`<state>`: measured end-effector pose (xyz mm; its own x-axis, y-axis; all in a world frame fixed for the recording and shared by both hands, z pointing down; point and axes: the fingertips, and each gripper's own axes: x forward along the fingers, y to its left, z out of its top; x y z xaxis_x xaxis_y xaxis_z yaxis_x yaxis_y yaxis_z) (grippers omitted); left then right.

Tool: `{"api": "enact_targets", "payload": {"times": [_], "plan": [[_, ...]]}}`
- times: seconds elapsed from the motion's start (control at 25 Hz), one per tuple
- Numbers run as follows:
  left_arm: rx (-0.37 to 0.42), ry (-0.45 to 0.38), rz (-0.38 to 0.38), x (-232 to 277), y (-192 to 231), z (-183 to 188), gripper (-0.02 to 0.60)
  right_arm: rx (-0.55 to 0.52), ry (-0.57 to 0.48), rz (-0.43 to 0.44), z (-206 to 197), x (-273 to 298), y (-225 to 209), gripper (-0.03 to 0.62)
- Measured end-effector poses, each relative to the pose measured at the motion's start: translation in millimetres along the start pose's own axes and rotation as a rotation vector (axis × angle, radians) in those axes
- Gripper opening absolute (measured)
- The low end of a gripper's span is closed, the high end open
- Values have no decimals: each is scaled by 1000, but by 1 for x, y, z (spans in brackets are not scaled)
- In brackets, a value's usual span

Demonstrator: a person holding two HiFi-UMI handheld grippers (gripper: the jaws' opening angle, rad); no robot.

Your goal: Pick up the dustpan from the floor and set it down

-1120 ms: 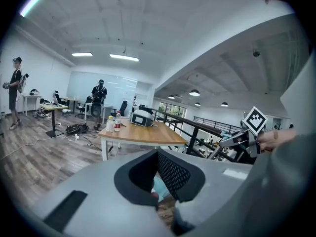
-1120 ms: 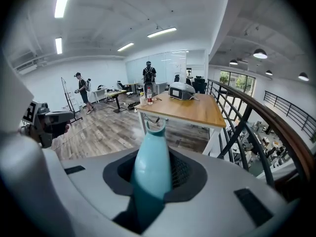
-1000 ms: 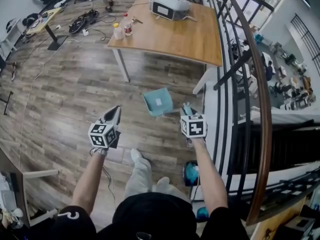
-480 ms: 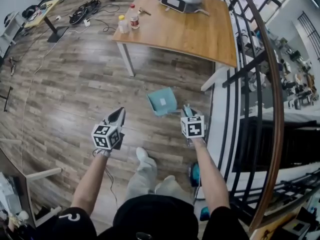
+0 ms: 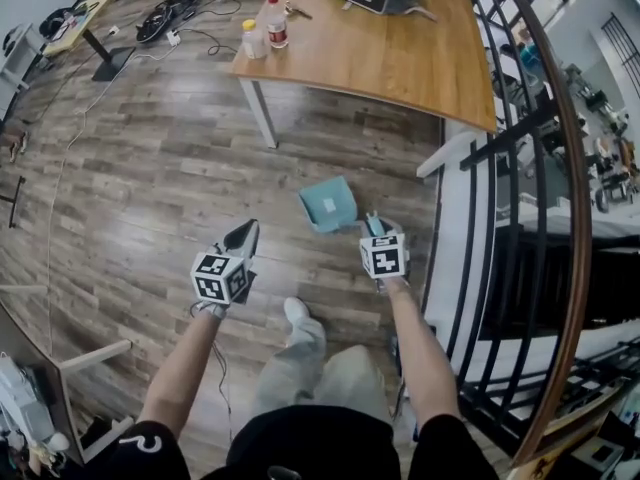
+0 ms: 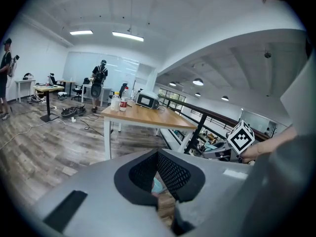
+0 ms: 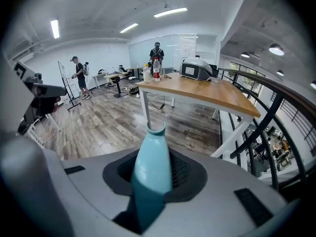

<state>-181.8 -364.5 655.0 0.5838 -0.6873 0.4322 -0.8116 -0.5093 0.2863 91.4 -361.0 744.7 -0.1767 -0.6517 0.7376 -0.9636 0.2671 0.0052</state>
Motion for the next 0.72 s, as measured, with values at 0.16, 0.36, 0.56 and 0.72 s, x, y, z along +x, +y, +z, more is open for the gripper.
{"api": "enact_targets", "payload": {"times": [0.16, 0.36, 0.56, 0.72], "plan": [[-17, 31, -5, 16, 15, -21, -2, -11, 35, 1, -19, 27, 15, 89], [-54, 61, -3, 30, 36, -40, -2, -10, 47, -4, -29, 58, 24, 89], [-71, 77, -5, 39, 51, -53, -2, -18, 95, -8, -46, 87, 28, 89], [-84, 87, -1, 44, 63, -63, -2, -22, 102, -11, -56, 105, 31, 89]]}}
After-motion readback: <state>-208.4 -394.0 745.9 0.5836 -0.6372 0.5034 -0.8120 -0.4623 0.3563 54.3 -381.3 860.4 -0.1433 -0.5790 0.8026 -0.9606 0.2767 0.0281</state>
